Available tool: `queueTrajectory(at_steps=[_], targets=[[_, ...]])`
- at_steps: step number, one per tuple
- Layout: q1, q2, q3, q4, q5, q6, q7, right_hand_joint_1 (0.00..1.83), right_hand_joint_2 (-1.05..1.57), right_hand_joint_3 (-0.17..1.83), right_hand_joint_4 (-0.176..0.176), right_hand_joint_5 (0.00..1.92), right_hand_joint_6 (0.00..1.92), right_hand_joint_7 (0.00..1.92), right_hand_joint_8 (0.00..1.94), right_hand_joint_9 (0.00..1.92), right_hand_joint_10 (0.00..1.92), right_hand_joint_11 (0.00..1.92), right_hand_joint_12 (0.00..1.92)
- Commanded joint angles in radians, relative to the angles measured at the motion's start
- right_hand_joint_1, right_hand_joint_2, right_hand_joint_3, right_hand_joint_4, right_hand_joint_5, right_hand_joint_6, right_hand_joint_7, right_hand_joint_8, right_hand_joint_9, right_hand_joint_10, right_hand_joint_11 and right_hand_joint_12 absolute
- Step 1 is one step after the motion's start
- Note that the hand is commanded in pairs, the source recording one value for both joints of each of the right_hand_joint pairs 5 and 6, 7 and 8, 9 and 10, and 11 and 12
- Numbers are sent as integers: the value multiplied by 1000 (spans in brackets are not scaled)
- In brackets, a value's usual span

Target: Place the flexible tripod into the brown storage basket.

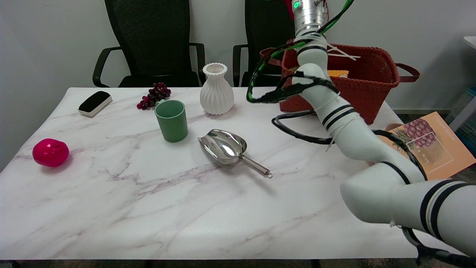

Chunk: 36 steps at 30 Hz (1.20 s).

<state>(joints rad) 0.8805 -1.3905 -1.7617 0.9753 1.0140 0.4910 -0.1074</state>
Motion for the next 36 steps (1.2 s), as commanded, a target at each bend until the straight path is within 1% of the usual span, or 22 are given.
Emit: queueTrajectory(at_steps=[1, 6, 9, 12, 16, 18, 22, 28, 33, 36], targets=[[210, 69, -37, -271, 193, 32, -118, 886, 1571, 279, 0, 1920, 1920, 1920, 1920, 1920, 1920, 1920, 1920], [239, 66, -37, -324, 190, 51, -118, 886, 1571, 278, 0, 1920, 1920, 1920, 1920, 1920, 1920, 1920, 1920], [265, 85, -39, -374, 181, 50, -109, 885, 1571, 278, 0, 1920, 1920, 1920, 1920, 1920, 1920, 1920, 1920], [294, 115, -75, -437, 180, 64, -103, 884, 1571, 274, 0, 1920, 1920, 1920, 1920, 1920, 1920, 1920, 1920], [348, 175, -138, -566, 180, 81, -35, 879, 1571, 269, 0, 1920, 1920, 1920, 1920, 1920, 1920, 1920, 1920], [357, 202, -151, -601, 181, 90, -14, 875, 1571, 266, 0, 1920, 1920, 1920, 1920, 1920, 1920, 1920, 1920], [345, 267, -141, -617, 191, 93, -8, 873, 1571, 264, 0, 1920, 1920, 1920, 1920, 1920, 1920, 1920, 1920], [308, 336, -133, -627, 242, 94, -8, 870, 1571, 260, 0, 1920, 1920, 1920, 1920, 1920, 1920, 1920, 1920], [282, 360, -129, -658, 264, 103, -3, 868, 1571, 259, 0, 1920, 1920, 1920, 1920, 1920, 1920, 1920, 1920], [262, 369, -135, -671, 276, 103, 39, 867, 1571, 259, 0, 1920, 1920, 1920, 1920, 1920, 1920, 1920, 1920]])
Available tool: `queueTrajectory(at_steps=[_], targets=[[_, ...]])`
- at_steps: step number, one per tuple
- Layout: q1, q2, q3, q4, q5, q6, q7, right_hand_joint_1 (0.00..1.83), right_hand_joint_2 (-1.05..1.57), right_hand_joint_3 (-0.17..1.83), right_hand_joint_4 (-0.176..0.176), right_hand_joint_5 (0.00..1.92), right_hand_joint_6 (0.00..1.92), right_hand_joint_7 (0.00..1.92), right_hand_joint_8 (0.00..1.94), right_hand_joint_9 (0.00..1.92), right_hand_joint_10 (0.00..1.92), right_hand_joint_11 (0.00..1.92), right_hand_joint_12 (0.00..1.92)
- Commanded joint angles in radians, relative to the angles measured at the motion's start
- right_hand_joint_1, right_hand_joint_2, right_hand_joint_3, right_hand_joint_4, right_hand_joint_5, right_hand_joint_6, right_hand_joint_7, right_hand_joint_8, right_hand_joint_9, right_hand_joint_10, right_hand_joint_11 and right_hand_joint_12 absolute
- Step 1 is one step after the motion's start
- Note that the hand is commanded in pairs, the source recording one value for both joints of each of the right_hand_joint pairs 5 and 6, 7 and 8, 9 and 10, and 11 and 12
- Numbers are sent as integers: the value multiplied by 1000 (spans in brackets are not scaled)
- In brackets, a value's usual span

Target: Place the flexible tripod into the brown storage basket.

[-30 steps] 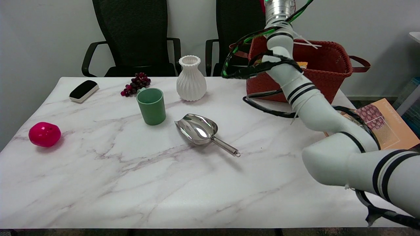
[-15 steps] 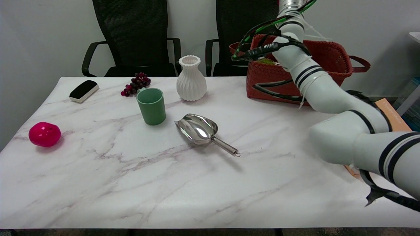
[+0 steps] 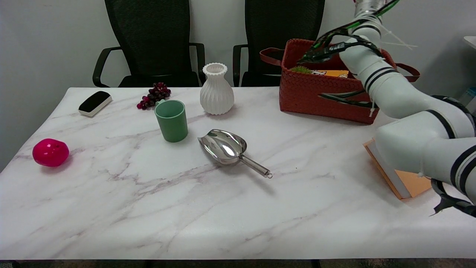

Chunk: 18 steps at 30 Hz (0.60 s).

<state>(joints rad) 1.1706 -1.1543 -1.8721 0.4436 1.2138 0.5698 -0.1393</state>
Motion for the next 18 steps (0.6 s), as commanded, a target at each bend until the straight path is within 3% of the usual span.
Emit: queueTrajectory(at_steps=[1, 7, 18], targets=[[-35, 135, -30, -141, 77, 25, 85, 867, 1571, 259, 0, 1920, 1920, 1920, 1920, 1920, 1920, 1920, 1920], [-67, 127, -34, -157, 77, 32, 171, 866, 1571, 260, 0, 1920, 1920, 1920, 1920, 1920, 1920, 1920, 1920], [-76, 76, -34, -188, 77, 25, 189, 859, 1571, 263, 0, 1920, 1920, 1920, 1920, 1920, 1920, 1920, 1920]])
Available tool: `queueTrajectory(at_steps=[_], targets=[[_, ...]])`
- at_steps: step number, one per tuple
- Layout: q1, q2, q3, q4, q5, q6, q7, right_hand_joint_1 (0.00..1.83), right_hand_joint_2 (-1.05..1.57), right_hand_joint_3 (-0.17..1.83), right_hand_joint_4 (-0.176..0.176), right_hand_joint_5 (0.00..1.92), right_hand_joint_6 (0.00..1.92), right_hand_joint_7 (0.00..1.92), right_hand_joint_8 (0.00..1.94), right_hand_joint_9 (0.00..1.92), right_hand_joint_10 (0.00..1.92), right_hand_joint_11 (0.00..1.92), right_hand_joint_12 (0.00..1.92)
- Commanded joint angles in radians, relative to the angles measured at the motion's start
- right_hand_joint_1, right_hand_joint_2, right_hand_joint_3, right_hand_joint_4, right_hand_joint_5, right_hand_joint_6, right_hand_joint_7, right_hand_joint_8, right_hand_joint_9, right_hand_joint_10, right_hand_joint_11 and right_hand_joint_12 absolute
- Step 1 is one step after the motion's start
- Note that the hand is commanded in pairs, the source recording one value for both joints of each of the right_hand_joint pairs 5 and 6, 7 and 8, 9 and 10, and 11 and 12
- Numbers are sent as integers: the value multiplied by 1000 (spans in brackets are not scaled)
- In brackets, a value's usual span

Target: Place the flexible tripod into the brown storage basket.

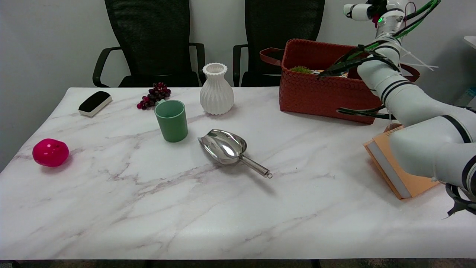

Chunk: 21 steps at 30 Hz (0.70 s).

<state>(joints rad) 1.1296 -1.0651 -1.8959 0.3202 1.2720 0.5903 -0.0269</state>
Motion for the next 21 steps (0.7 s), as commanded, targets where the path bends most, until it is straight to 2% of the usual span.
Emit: queueTrajectory(at_steps=[1, 15, 21], targets=[[-35, -17, -10, -65, 18, 5, 76, 859, 1571, 263, 0, 1920, 1920, 1920, 1920, 1920, 1920, 1920, 1920], [-46, -42, 0, -122, 18, 16, 76, 857, 1571, 260, 0, 1920, 1920, 1920, 1920, 1920, 1920, 1920, 1920], [-88, -24, 0, -111, 84, 18, 76, 857, 1571, 259, 0, 1920, 1920, 1920, 1920, 1920, 1920, 1920, 1920]])
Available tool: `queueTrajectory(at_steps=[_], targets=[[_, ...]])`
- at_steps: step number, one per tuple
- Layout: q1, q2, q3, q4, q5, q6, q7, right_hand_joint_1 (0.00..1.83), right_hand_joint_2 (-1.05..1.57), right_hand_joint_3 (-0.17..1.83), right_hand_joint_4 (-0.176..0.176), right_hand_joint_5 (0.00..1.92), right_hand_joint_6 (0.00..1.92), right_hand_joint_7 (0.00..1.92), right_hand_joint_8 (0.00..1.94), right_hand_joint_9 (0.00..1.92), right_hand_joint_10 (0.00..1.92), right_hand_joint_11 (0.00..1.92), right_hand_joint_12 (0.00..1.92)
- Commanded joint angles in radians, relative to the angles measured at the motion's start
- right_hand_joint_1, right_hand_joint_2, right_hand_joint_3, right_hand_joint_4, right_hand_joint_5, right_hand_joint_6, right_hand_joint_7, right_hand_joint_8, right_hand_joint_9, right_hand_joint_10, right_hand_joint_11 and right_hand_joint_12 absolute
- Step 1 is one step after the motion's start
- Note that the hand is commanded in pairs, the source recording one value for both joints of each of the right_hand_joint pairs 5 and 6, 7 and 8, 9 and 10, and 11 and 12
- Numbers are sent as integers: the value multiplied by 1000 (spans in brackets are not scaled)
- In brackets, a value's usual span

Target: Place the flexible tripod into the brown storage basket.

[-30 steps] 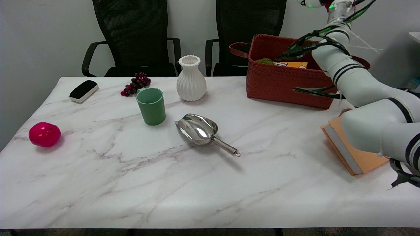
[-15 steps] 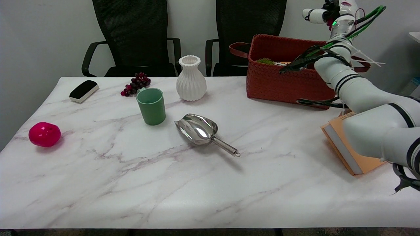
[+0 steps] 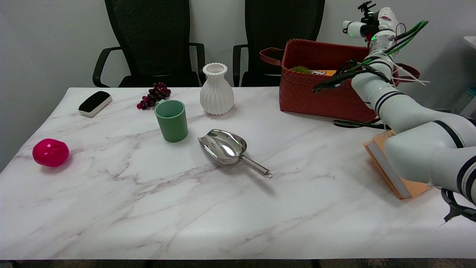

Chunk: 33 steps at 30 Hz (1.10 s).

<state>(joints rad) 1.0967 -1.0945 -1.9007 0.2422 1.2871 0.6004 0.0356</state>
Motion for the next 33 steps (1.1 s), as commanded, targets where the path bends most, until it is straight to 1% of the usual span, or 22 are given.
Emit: queueTrajectory(at_steps=[1, 13, 22, 27, 28, 29, 30, 31, 32, 33], targets=[[-61, 8, 4, -28, 80, 10, 14, 857, 1571, 260, 0, 1920, 1920, 1920, 1920, 1920, 1920, 1920, 1920], [-57, 6, -16, 30, 74, 17, 14, 857, 1571, 261, 0, 1920, 1920, 1920, 1920, 1920, 1920, 1920, 1920], [-54, 2, -30, 30, 74, 15, 15, 856, 1571, 264, 0, 1920, 1920, 1920, 1920, 1920, 1920, 1920, 1920], [-58, 1, -30, 30, 83, 9, 15, 783, 1568, 318, 0, 1920, 1920, 1920, 1920, 1920, 1920, 1920, 1920], [-58, 1, -30, 30, 83, 9, 15, 811, 1352, 473, 0, 1920, 1920, 1920, 1920, 1920, 1920, 1920, 1920], [-58, 1, -29, 30, 83, 10, 15, 868, 1030, 700, 0, 1920, 1920, 1920, 1920, 1920, 1920, 1920, 1920], [-58, 0, -28, 30, 83, 12, 15, 897, 808, 862, 0, 1920, 1920, 1920, 1920, 1920, 1920, 1920, 1920], [-58, -2, -26, 30, 83, 13, 15, 930, 286, 1124, 0, 1920, 1920, 1920, 1920, 1920, 1920, 1920, 1920], [-58, -2, -24, 30, 83, 13, 15, 886, 104, 803, 0, 1920, 1920, 1920, 1920, 1920, 1920, 1920, 1920], [-57, -3, -23, 29, 83, 14, 15, 874, 87, 768, 0, 1920, 1920, 1920, 1920, 1920, 1920, 1920, 1920]])
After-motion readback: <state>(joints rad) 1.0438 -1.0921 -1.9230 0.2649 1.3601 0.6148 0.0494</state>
